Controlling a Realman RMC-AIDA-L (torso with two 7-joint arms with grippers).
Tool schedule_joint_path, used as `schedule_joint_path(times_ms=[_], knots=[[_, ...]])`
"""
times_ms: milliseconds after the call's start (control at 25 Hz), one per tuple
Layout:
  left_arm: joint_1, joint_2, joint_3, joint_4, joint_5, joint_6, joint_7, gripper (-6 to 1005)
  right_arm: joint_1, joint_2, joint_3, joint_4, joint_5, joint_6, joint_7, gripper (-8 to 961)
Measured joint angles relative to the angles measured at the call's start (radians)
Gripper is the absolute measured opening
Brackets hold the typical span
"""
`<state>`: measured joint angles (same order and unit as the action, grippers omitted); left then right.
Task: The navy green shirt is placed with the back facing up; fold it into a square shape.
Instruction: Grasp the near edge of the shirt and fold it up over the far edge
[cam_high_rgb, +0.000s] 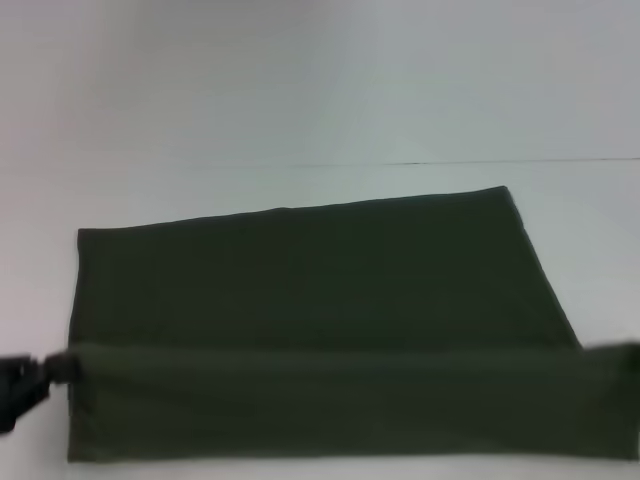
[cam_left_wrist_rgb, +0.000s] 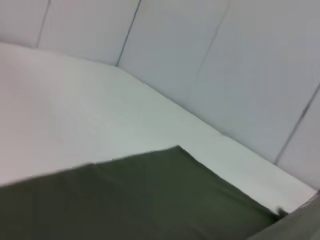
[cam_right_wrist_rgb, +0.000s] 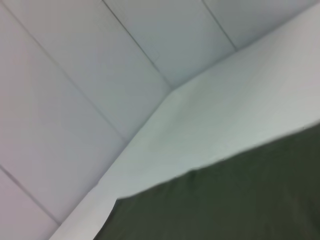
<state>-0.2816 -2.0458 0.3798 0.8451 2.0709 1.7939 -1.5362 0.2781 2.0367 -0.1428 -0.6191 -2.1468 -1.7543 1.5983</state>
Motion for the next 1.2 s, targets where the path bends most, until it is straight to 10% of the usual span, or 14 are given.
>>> schedule_joint_path(times_ms=[280, 640, 1200], knots=[[-0.154, 0.034, 0.007, -0.098, 0.001, -0.236, -0.003, 39, 0.191, -0.019, 0.006, 0.104, 0.002, 0.241, -0.003, 104], [-0.299, 0.024, 0.077, -0.2, 0.002, -0.672, -0.003, 71, 0.454, 0.004, -0.025, 0.213, 0.003, 0.693, -0.039, 116], [-0.393, -0.013, 0.202, -0.232, -0.001, -1.03, 0.008, 121, 0.581, 0.02, -0.092, 0.283, 0.097, 0.976, -0.105, 135]])
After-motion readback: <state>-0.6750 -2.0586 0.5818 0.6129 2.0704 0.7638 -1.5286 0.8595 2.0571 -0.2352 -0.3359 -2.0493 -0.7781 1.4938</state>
